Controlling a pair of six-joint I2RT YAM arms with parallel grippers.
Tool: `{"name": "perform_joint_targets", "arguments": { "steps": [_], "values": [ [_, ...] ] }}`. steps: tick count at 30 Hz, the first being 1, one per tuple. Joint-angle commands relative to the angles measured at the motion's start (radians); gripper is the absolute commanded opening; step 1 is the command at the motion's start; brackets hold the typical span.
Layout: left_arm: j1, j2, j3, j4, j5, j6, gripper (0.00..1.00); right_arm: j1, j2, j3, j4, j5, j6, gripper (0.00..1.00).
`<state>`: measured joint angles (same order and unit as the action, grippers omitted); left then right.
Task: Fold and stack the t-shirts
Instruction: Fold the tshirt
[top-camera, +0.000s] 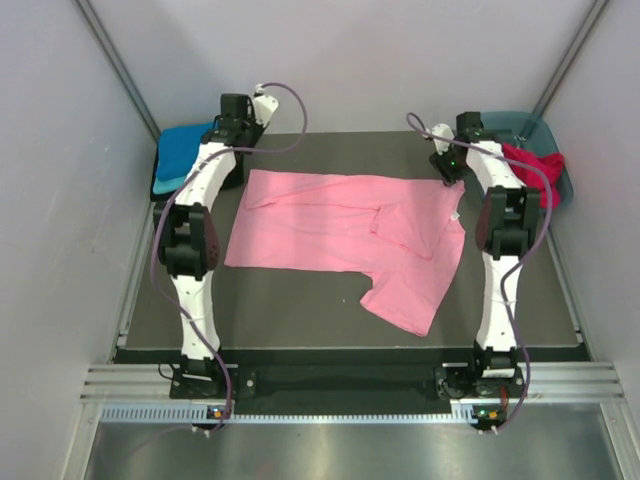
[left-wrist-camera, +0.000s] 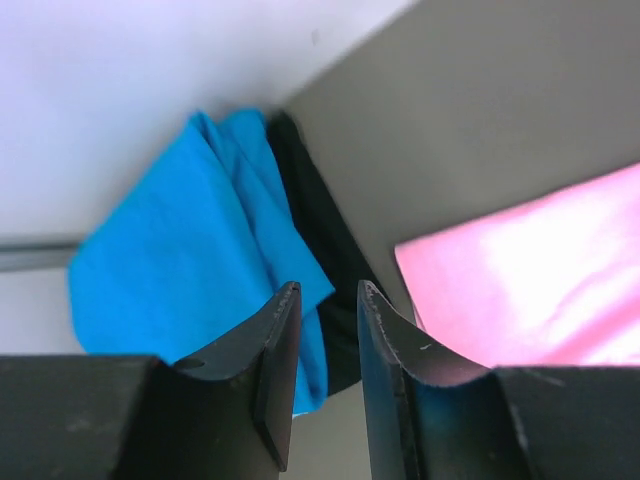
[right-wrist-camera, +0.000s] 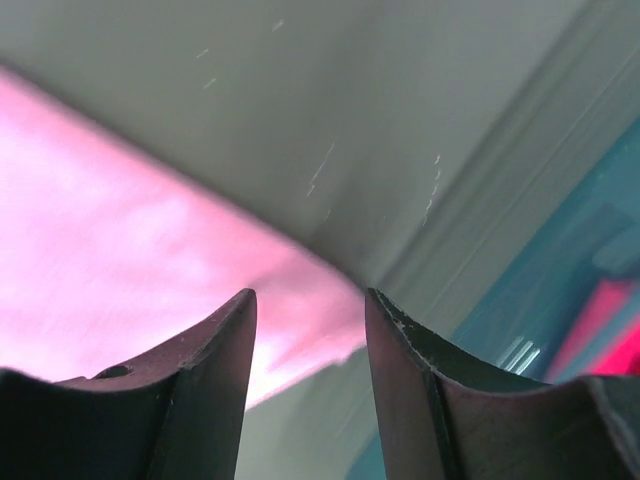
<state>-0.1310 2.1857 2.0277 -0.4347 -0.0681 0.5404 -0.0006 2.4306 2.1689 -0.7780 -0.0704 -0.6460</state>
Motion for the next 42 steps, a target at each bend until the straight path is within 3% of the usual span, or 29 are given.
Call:
{"name": "perform_joint_targets", "arguments": {
  "steps": [1, 6, 11, 15, 18, 26, 33, 42],
  "values": [
    [-0.022, -0.114, -0.036, 0.071, 0.059, 0.024, 0.34, 0.027, -0.238, -0.105, 0.101, -0.092, -0.023, 0.48],
    [-0.032, -0.257, -0.263, 0.044, 0.168, 0.118, 0.35, 0.030, -0.508, -0.334, 0.171, -0.235, -0.034, 0.50],
    [-0.032, -0.316, -0.360, -0.034, 0.221, 0.041, 0.36, 0.046, -0.721, -0.535, 0.018, -0.457, -0.137, 0.51],
    [-0.030, -0.317, -0.414, -0.105, 0.197, -0.055, 0.36, 0.144, -0.876, -0.833, -0.095, -0.440, -0.309, 0.50],
    [-0.028, -0.319, -0.405, -0.223, 0.208, -0.115, 0.34, 0.221, -0.991, -0.990, -0.125, -0.434, -0.349, 0.50],
    [-0.022, -0.469, -0.596, -0.205, 0.202, -0.238, 0.35, 0.464, -1.307, -1.340, -0.138, -0.362, -0.379, 0.49],
    [-0.022, -0.604, -0.704, -0.184, 0.186, -0.255, 0.35, 0.577, -1.435, -1.535, -0.144, -0.318, -0.325, 0.46],
    [-0.021, -0.647, -0.695, -0.210, 0.185, -0.250, 0.35, 0.585, -1.409, -1.575, -0.093, -0.247, -0.323, 0.44]
  ]
}}
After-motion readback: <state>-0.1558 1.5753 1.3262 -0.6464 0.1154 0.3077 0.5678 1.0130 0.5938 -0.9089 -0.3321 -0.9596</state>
